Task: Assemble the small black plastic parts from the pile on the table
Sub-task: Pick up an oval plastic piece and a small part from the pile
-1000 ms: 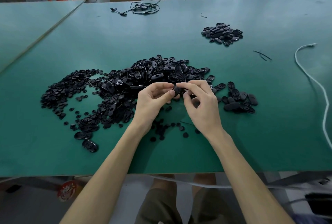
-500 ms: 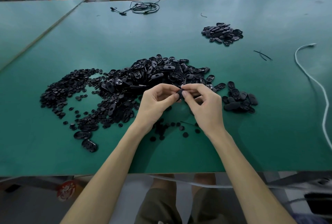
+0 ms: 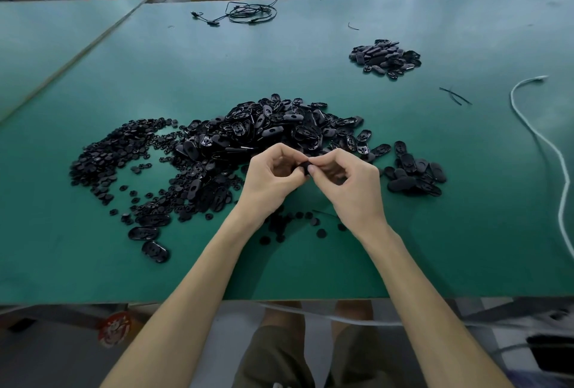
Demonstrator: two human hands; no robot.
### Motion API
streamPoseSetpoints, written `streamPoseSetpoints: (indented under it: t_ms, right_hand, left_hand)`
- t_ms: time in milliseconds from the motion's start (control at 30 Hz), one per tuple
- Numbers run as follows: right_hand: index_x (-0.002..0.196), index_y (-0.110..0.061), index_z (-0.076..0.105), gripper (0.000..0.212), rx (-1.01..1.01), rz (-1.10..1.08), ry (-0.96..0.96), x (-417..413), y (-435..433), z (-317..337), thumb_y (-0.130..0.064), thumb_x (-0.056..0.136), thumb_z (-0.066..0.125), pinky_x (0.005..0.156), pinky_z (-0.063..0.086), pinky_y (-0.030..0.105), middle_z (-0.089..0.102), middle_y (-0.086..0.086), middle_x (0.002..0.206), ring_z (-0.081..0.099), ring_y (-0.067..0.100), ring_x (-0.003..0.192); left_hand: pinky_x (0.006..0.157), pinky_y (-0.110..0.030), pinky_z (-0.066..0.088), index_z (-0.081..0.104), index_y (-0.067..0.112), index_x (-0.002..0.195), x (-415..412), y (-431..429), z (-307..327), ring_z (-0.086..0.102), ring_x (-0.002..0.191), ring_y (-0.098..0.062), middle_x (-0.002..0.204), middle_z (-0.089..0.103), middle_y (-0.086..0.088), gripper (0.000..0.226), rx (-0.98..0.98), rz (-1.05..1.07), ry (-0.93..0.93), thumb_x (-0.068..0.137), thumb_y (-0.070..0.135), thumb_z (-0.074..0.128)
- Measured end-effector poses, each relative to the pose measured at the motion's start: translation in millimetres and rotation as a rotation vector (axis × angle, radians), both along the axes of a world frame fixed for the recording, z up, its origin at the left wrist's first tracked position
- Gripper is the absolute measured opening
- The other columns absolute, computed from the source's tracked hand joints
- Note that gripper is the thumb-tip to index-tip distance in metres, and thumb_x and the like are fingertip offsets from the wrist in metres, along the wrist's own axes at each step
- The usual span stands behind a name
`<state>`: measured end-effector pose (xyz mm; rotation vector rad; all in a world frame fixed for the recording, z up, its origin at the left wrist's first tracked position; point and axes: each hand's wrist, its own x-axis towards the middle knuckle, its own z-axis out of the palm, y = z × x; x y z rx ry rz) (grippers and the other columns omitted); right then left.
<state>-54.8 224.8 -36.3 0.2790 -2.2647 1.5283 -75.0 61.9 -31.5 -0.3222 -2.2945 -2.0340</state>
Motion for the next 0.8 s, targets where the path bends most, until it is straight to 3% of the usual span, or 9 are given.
streamPoseSetpoints:
  t_ms: [367, 533, 800]
  right_hand:
    - [0.092, -0.013, 0.076, 0.009, 0.057, -0.017, 0.013, 1.4, -1.2, 1.6, -0.004, 0.090, 0.078, 0.070, 0.048, 0.008, 0.071, -0.017, 0.082, 0.067, 0.000, 0.074]
    - [0.101, -0.016, 0.076, 0.016, -0.001, -0.034, 0.028, 1.5, 0.0, 3.6, -0.003, 0.092, 0.075, 0.071, 0.049, 0.010, 0.073, -0.012, 0.087, 0.071, 0.004, 0.081]
    - [0.097, -0.018, 0.079, 0.018, 0.086, -0.033, 0.061, 0.7, -0.4, 3.9, -0.002, 0.094, 0.072, 0.069, 0.046, 0.010, 0.071, -0.007, 0.094, 0.067, 0.007, 0.081]
  left_hand:
    - [0.086, -0.032, 0.057, 0.067, -0.009, 0.103, 1.7, 1.3, 1.3, 0.069, 0.090, -0.022, 0.105, 0.073, -0.024, 0.014, -0.017, 0.003, 0.007, 0.092, -0.016, 0.061]
    - [0.087, -0.026, 0.057, 0.071, -0.006, 0.108, 1.5, -2.1, 1.3, 0.075, 0.094, -0.021, 0.103, 0.077, -0.016, 0.015, 0.049, -0.024, -0.017, 0.092, -0.007, 0.071]
    - [0.093, -0.035, 0.060, 0.073, -0.003, 0.106, 1.3, -2.7, 2.0, 0.076, 0.097, -0.028, 0.101, 0.078, -0.015, 0.015, 0.038, -0.024, 0.006, 0.091, -0.003, 0.075]
